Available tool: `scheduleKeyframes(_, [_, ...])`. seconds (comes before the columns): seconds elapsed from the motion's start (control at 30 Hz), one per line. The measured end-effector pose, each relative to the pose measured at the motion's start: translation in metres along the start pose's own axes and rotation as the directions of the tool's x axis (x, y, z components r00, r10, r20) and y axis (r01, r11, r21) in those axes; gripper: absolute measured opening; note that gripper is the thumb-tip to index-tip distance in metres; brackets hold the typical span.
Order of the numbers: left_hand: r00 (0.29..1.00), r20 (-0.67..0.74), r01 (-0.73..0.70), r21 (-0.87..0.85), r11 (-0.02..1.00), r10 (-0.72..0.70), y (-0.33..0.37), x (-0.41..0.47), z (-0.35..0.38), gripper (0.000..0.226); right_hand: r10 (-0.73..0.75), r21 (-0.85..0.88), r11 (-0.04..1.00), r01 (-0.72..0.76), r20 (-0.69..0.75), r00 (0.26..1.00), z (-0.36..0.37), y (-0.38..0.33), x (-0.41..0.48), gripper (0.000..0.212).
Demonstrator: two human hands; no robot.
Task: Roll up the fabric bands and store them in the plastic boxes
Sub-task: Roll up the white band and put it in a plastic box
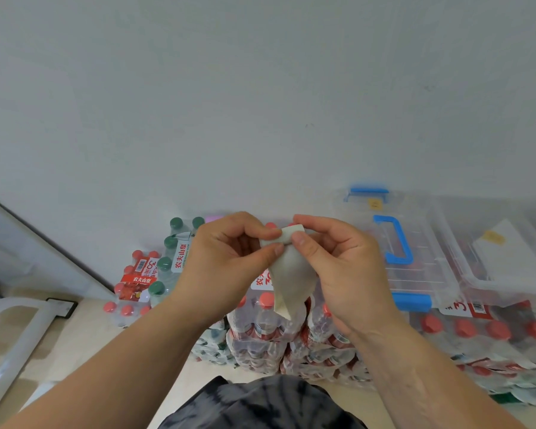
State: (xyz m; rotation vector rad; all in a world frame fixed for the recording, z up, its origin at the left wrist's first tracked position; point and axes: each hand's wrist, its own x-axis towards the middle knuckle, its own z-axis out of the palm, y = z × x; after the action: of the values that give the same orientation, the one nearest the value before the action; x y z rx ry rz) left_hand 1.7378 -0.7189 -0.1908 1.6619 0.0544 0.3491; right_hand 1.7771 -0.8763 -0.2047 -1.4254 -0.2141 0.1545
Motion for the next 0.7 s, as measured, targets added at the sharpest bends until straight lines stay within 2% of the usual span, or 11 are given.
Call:
scheduleKeyframes(0.07, [0.999, 0.019, 0.035, -0.047, 0.998, -0.034, 0.0026, -0.0005, -0.0007, 0.013, 0.007, -0.001, 1.0, -0.007, -0.01, 1.0, 0.0008, -0.0001, -0.0009, 0.023])
scheduleKeyframes(0.13, [0.997, 0.011, 0.079, -0.088, 0.993, -0.078, 0.0053, -0.0013, -0.001, 0.021, 0.018, -0.009, 1.0, -0.019, -0.028, 0.999, 0.0008, 0.0002, -0.0014, 0.025])
scheduleKeyframes(0.23, [0.994, 0.031, 0.107, -0.082, 0.991, -0.105, 0.0054, -0.0005, -0.0025, 0.024, 0.044, 0.032, 0.999, -0.042, -0.045, 0.998, 0.0007, -0.0005, -0.0014, 0.025])
scheduleKeyframes(0.47, [0.993, 0.099, 0.068, -0.085, 0.994, -0.06, 0.0055, 0.002, -0.0071, 0.026, 0.106, 0.161, 0.982, -0.102, -0.015, 0.994, 0.0005, -0.0047, -0.0006, 0.017])
scheduleKeyframes(0.7, [0.995, 0.099, 0.039, -0.087, 0.995, -0.031, 0.0072, 0.0047, -0.0052, 0.02, 0.123, 0.232, 0.965, -0.119, -0.004, 0.992, 0.0056, -0.0055, 0.0008, 0.019])
